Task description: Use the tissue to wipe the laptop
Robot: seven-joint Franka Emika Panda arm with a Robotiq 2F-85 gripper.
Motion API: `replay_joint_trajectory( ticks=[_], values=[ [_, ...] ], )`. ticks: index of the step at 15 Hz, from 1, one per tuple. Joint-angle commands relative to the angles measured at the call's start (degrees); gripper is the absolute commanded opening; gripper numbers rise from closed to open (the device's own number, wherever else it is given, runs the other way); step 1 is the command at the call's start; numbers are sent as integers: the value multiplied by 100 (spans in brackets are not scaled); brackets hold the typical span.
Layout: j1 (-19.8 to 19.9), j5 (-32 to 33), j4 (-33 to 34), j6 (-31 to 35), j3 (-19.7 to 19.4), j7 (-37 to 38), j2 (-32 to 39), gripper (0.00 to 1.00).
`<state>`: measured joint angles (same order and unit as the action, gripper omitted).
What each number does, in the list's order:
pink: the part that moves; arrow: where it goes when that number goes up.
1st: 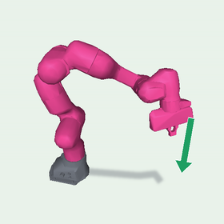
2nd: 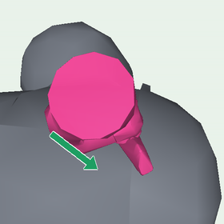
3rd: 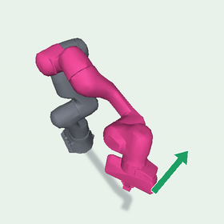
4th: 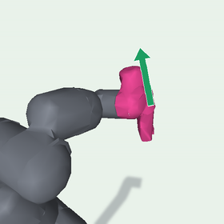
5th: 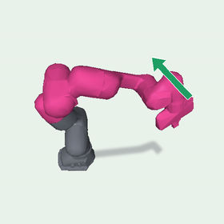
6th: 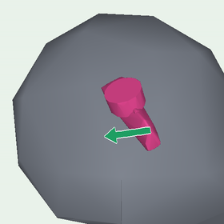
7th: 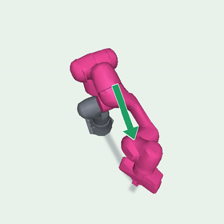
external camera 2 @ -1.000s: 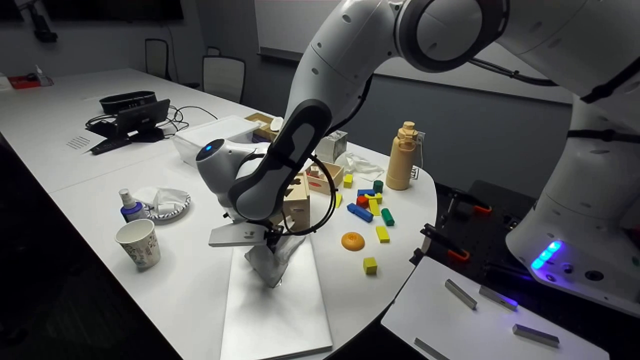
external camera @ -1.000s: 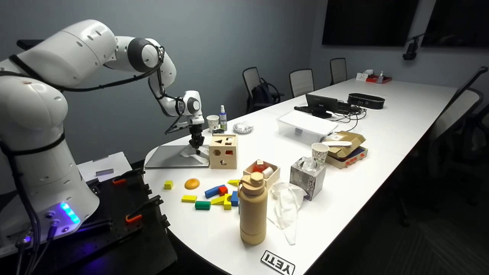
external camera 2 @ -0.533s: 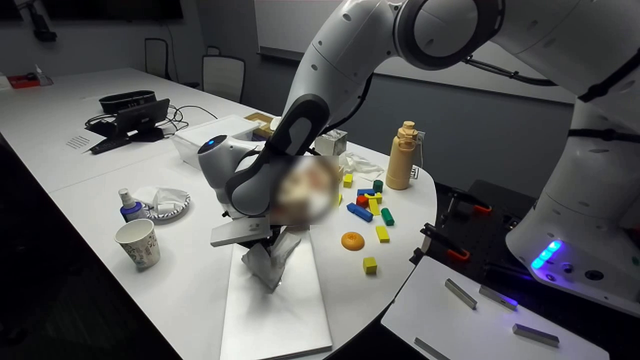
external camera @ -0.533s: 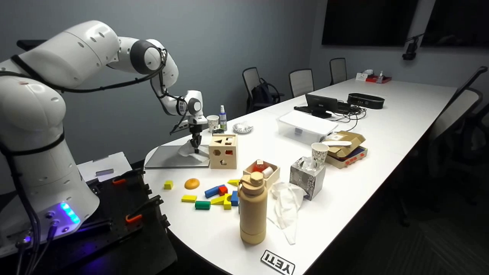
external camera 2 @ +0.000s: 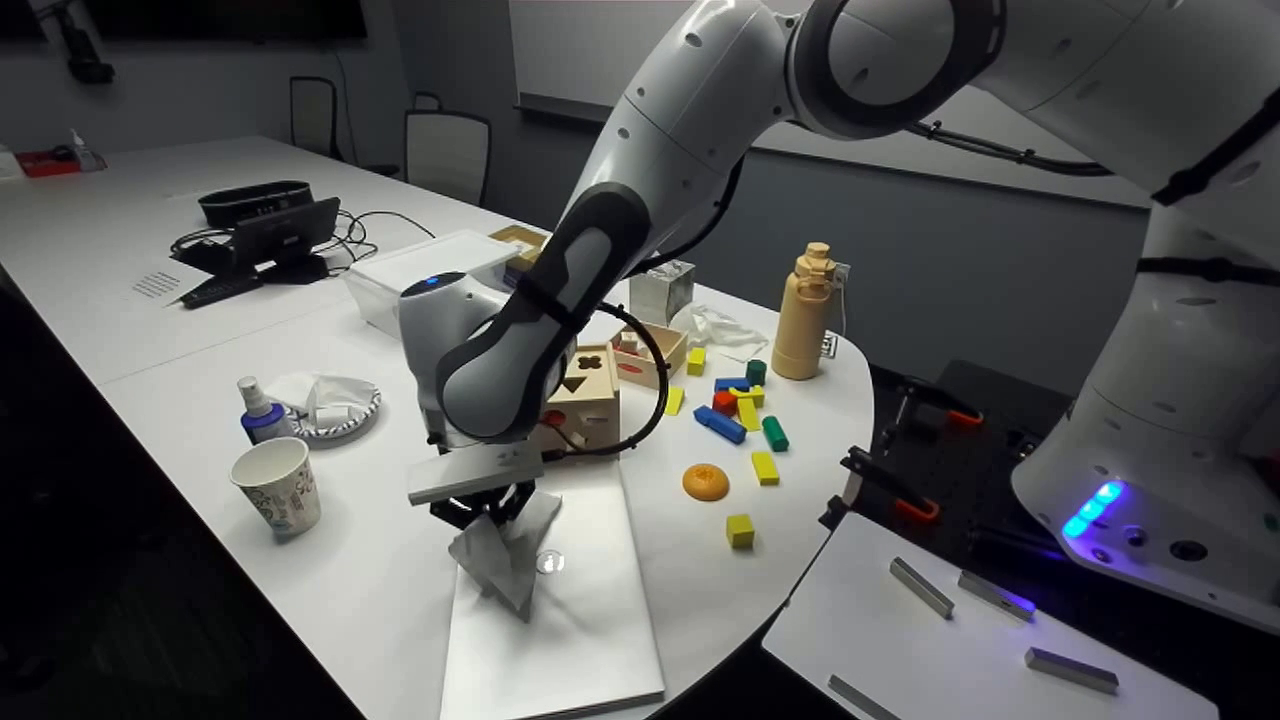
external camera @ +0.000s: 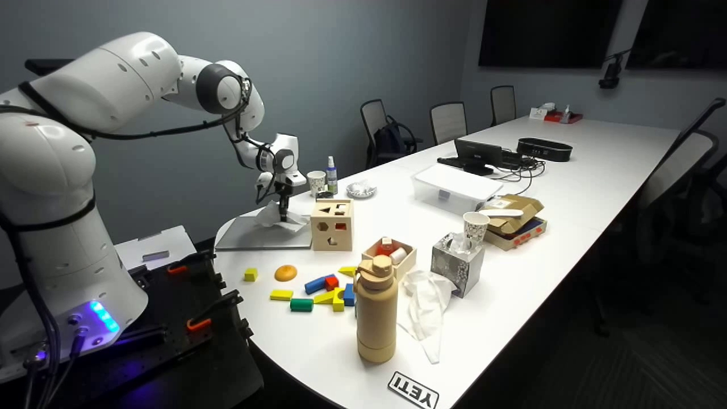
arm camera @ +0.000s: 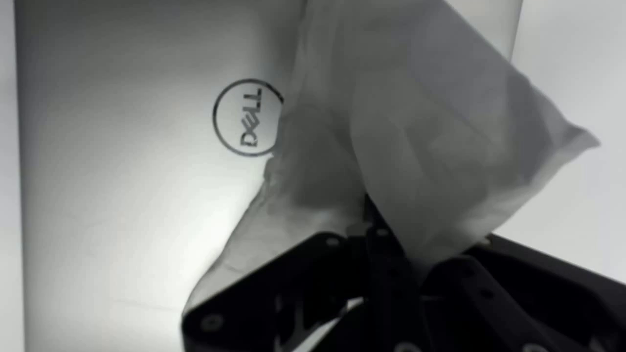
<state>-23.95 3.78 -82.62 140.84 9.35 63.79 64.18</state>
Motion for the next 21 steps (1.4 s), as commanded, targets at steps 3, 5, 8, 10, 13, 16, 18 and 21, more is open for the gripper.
replay_joint_trajectory(
  ticks=[3,5,8,10,13,16,18,21],
  values=[
    [391,-1166,-603,-89,455,-1138,90,0],
    [201,-1474,-1135,-142,146,-549,-443,0],
    [-39,-1658,-1993,27,-160,252,-1178,0],
    [-271,-1560,-2521,49,-416,901,-1651,0],
    [-642,-1239,-3328,149,-867,1851,-2434,0],
    [-966,-546,-3974,18,-1383,2860,-3282,0],
    [-1084,133,-4315,-156,-1733,3588,-3850,0],
    [-1016,1420,-4675,-511,-2118,4670,-4624,0]
  ],
)
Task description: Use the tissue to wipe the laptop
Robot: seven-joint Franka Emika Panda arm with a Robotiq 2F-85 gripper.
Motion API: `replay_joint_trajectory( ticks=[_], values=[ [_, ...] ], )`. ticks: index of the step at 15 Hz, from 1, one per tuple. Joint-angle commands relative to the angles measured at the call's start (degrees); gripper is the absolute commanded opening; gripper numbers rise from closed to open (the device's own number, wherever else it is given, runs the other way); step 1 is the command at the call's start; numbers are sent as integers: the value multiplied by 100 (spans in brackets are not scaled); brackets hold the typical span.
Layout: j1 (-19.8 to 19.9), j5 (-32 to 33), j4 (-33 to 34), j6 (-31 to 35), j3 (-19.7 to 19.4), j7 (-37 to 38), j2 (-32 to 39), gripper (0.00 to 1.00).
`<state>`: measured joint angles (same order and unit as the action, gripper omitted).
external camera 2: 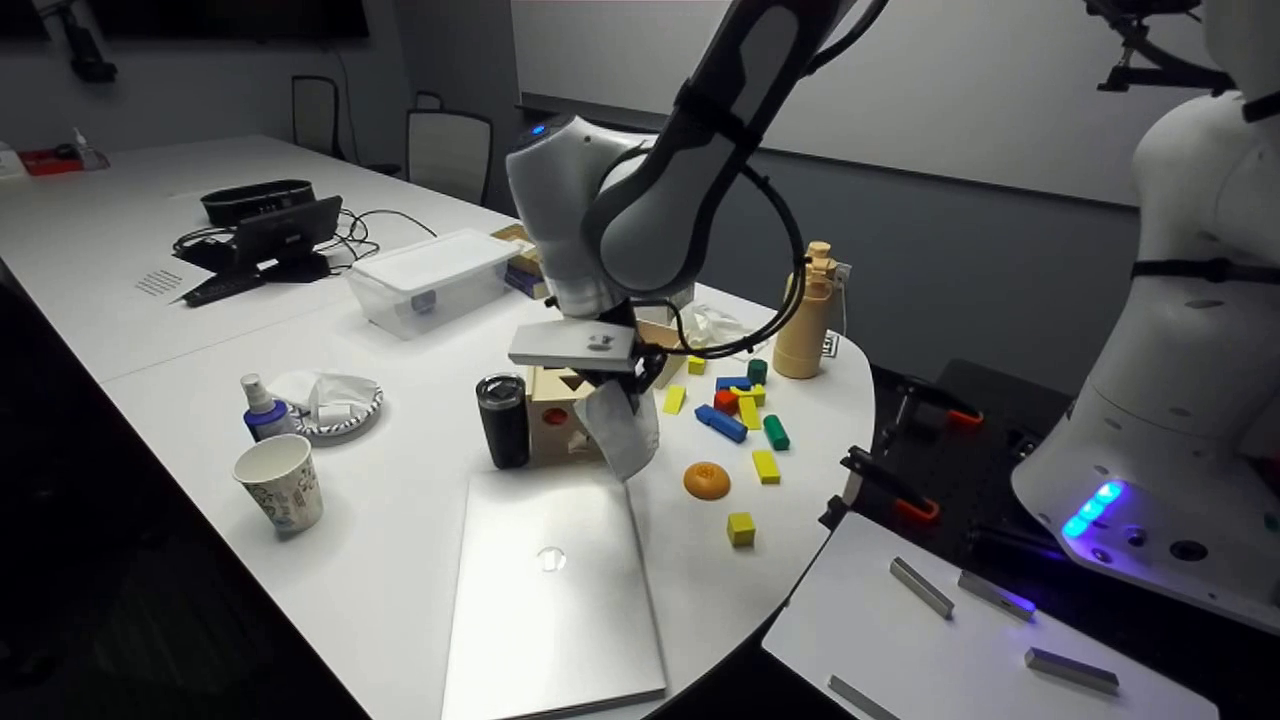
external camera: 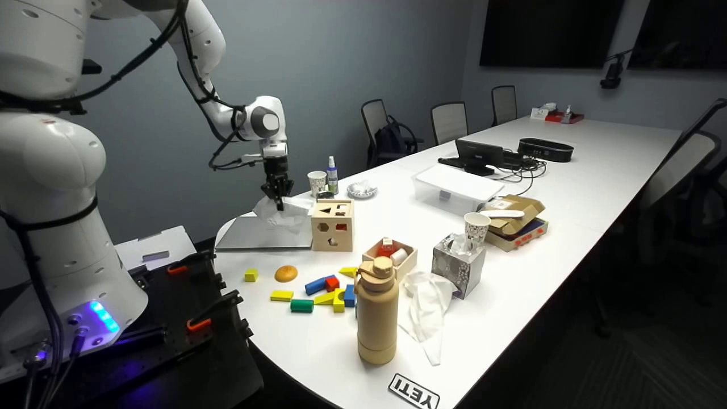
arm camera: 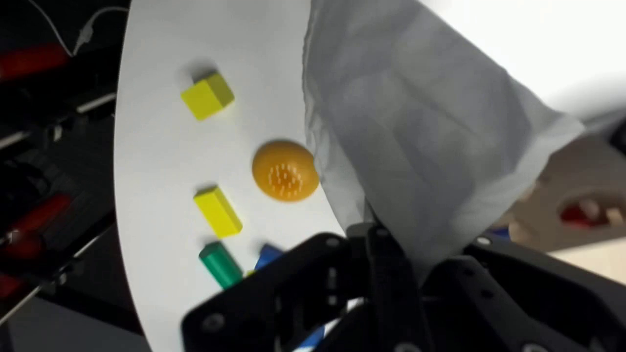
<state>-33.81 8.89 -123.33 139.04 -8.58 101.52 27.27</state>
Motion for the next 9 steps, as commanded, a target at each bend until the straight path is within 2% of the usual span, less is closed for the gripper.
replay_joint_trajectory(
  ticks=[1,3,5,9],
  values=[
    [92,1351,-667,-489,-383,1241,-1139,0],
    [392,2168,-682,-892,-366,1932,-1458,0],
    [853,2788,-576,-1349,-200,2475,-1610,0],
    [1713,3389,-357,-1844,142,2828,-1639,0]
  ],
)
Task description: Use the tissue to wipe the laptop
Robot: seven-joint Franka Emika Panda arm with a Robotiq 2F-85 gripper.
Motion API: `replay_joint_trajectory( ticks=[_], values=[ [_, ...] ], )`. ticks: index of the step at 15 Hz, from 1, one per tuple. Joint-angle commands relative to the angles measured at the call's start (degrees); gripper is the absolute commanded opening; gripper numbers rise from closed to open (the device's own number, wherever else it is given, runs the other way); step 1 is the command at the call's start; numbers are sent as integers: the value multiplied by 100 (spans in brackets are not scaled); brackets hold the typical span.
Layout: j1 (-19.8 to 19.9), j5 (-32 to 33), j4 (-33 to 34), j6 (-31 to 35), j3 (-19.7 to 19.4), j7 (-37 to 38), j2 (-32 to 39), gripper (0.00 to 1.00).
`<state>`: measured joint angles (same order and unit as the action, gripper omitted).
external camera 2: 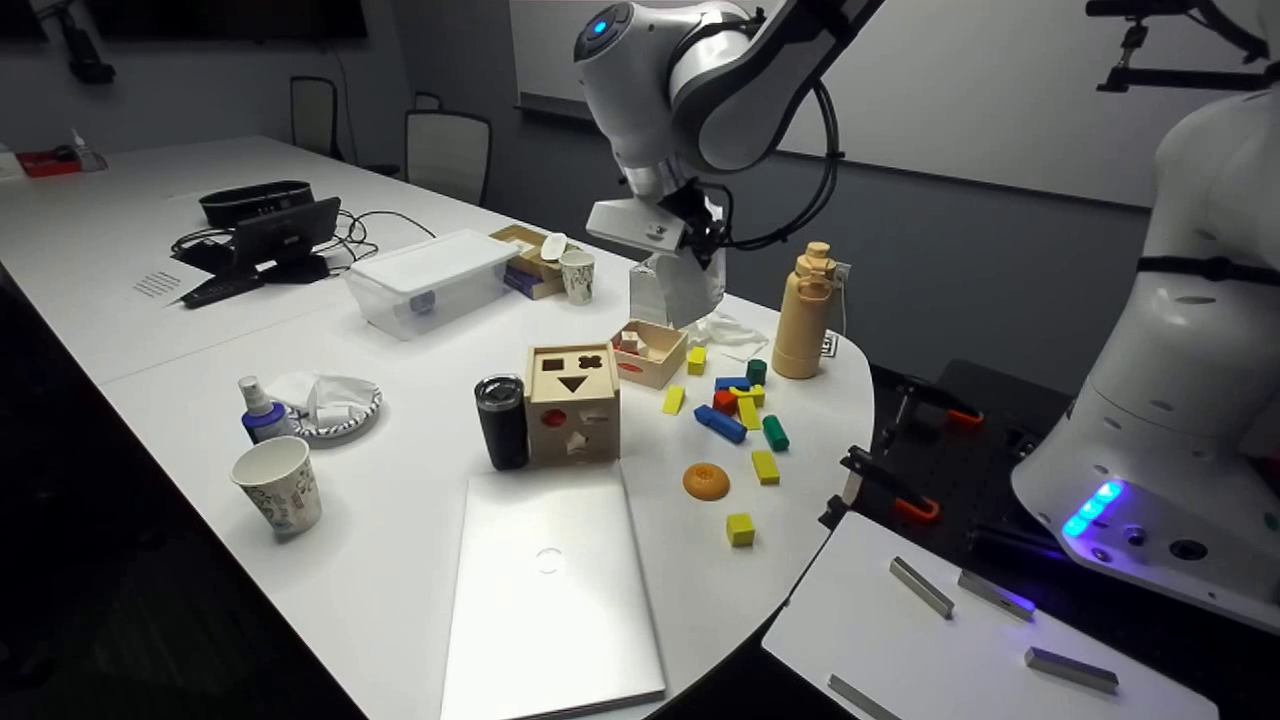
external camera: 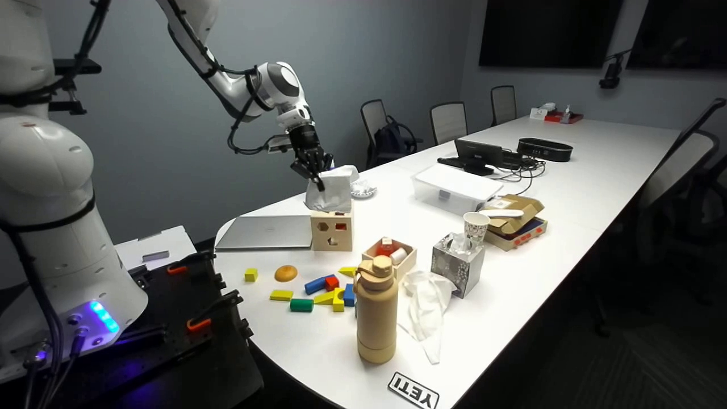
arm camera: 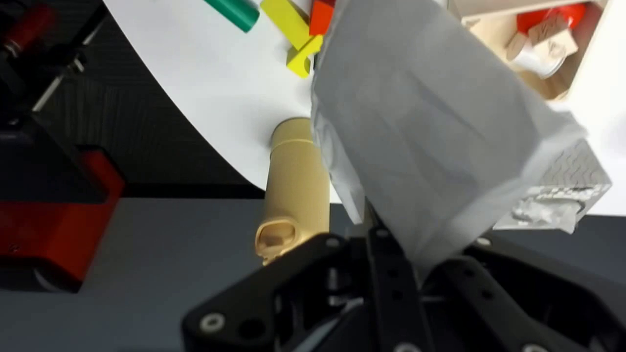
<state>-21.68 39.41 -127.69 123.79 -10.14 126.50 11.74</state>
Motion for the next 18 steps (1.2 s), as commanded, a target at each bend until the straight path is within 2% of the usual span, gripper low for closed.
replay_joint_trajectory(
  ticks=[1,5,10,14,18],
  values=[
    [681,524,151,-310,337,371,-17,0],
    [1380,825,431,80,326,245,303,0],
    [2074,735,1273,443,178,-164,991,0],
    [2429,568,2110,686,92,-682,1670,0],
    [2667,73,2934,809,53,-1215,2384,0]
  ],
)
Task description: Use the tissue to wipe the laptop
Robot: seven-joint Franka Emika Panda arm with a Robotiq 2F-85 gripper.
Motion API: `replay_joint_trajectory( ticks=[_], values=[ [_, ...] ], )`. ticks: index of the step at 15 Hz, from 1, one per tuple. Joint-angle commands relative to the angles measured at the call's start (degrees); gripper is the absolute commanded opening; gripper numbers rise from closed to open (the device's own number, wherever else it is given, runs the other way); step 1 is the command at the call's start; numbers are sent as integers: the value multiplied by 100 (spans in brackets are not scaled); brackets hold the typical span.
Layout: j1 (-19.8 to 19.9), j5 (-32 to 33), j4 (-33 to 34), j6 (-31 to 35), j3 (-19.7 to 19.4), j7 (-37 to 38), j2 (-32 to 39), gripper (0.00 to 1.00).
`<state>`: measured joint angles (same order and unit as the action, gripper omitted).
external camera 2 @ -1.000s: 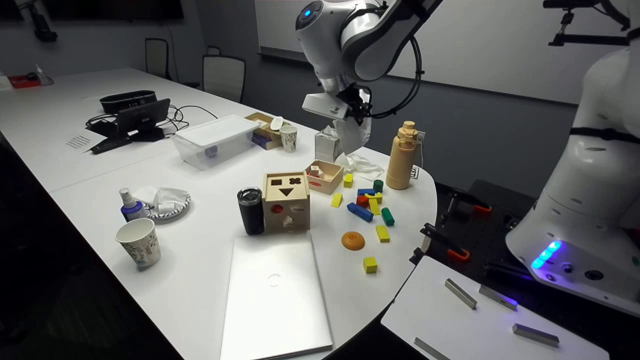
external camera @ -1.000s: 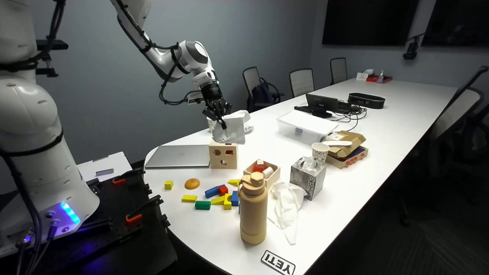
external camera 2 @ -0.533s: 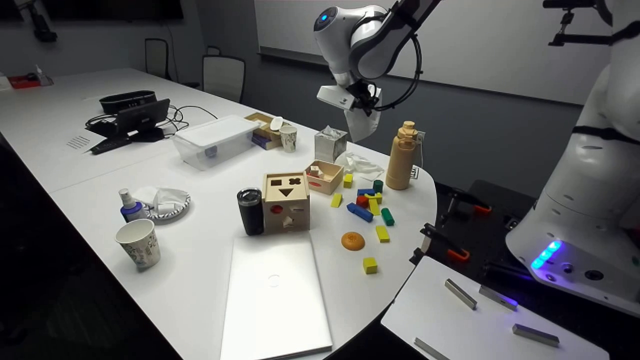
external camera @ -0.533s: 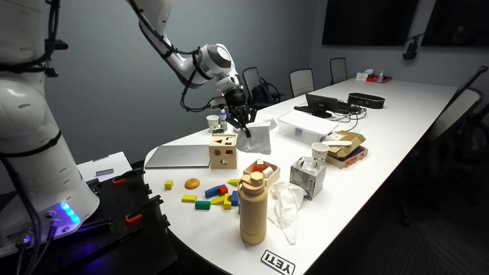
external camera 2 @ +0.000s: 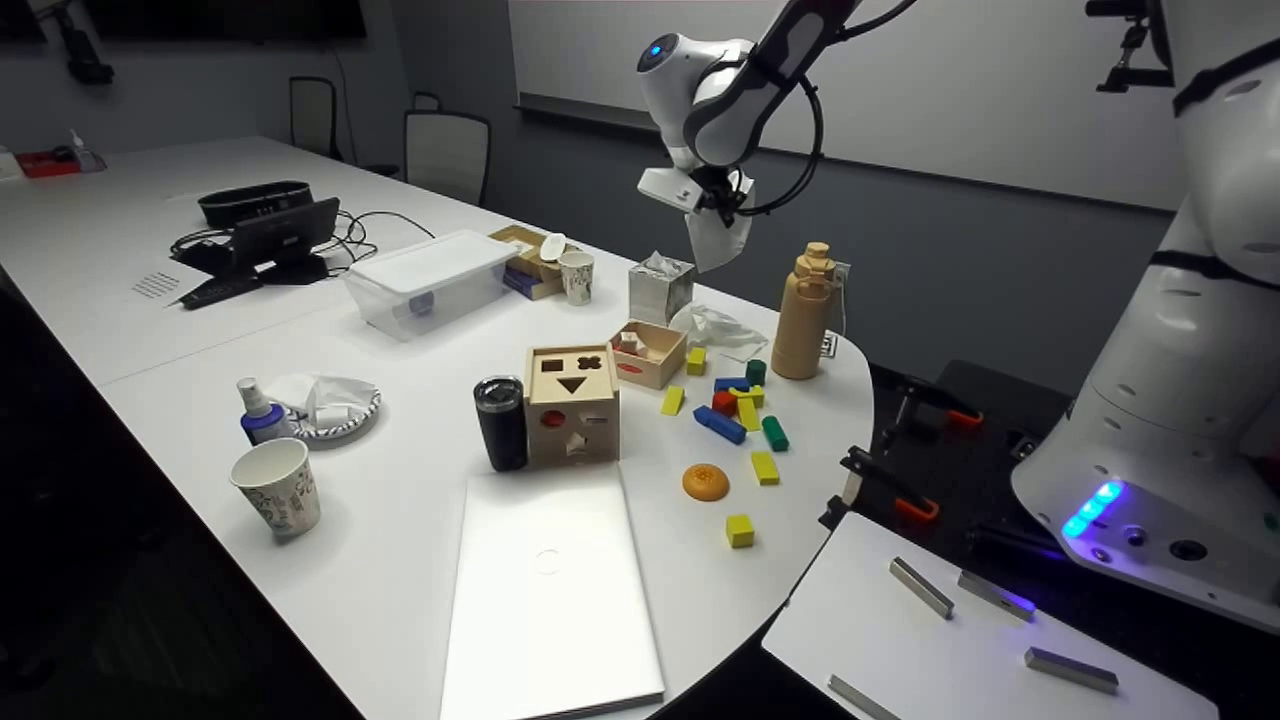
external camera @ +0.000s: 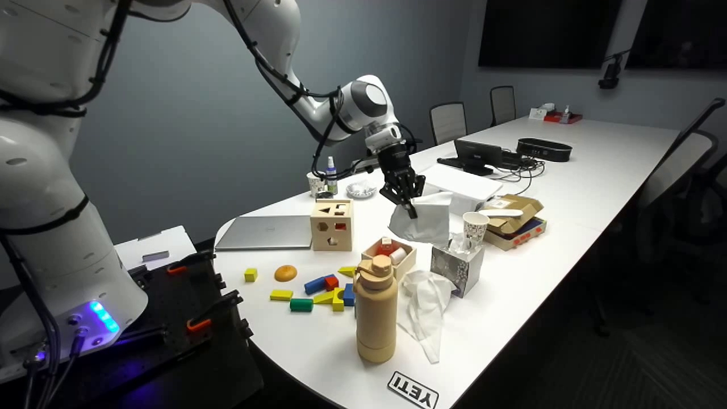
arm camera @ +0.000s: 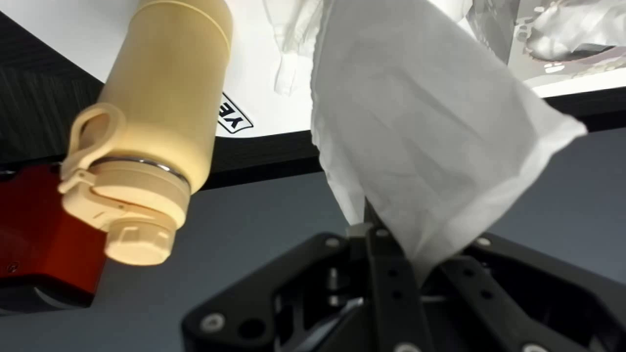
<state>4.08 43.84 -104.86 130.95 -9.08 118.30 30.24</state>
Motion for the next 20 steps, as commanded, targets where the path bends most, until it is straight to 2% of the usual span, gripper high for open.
replay_joint_trajectory(
  ticks=[1,11,20],
  values=[
    [114,-511,822,121,-77,-506,691,0],
    [129,-1954,1973,292,-465,-1858,2066,0],
    [85,-2834,2458,50,-652,-2578,2638,0]
  ],
)
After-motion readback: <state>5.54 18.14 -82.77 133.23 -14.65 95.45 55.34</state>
